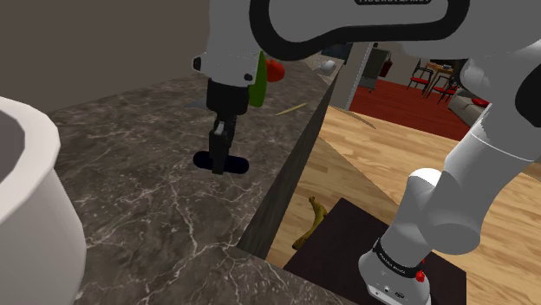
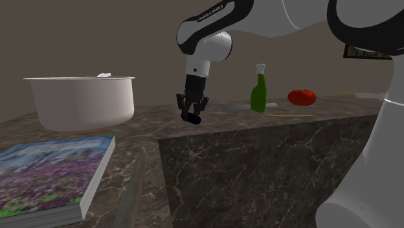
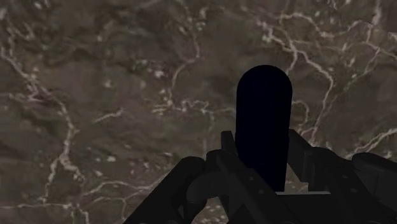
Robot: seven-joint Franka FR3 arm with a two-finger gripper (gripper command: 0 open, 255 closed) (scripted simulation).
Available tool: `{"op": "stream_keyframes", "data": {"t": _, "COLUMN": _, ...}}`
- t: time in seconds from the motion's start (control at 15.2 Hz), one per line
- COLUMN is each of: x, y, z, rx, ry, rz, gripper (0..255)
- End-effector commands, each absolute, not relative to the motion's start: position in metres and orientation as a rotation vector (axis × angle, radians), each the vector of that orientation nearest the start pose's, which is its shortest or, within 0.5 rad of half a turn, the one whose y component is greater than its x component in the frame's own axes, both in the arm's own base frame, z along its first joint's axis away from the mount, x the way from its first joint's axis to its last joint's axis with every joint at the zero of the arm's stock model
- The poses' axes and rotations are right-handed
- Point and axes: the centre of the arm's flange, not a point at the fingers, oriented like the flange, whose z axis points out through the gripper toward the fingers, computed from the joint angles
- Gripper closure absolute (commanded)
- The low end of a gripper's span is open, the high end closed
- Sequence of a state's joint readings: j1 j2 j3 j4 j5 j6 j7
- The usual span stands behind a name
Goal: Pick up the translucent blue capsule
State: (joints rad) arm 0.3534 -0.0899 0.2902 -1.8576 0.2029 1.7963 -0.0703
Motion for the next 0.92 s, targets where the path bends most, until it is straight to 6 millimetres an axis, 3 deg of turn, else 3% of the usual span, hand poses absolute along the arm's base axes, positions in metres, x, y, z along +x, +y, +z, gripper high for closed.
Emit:
{"op": "stream_keyframes", "data": {"t": 0.0, "x": 0.417, "y": 0.341, "z": 0.566, "rx": -2.804, "ry": -0.976, "rz": 0.037, "gripper": 255}}
{"op": "stream_keyframes", "data": {"t": 0.73, "x": 0.417, "y": 0.341, "z": 0.624, "rx": -2.804, "ry": -0.976, "rz": 0.037, "gripper": 255}}
{"op": "stream_keyframes", "data": {"t": 0.86, "x": 0.417, "y": 0.341, "z": 0.625, "rx": -2.804, "ry": -0.976, "rz": 0.037, "gripper": 255}}
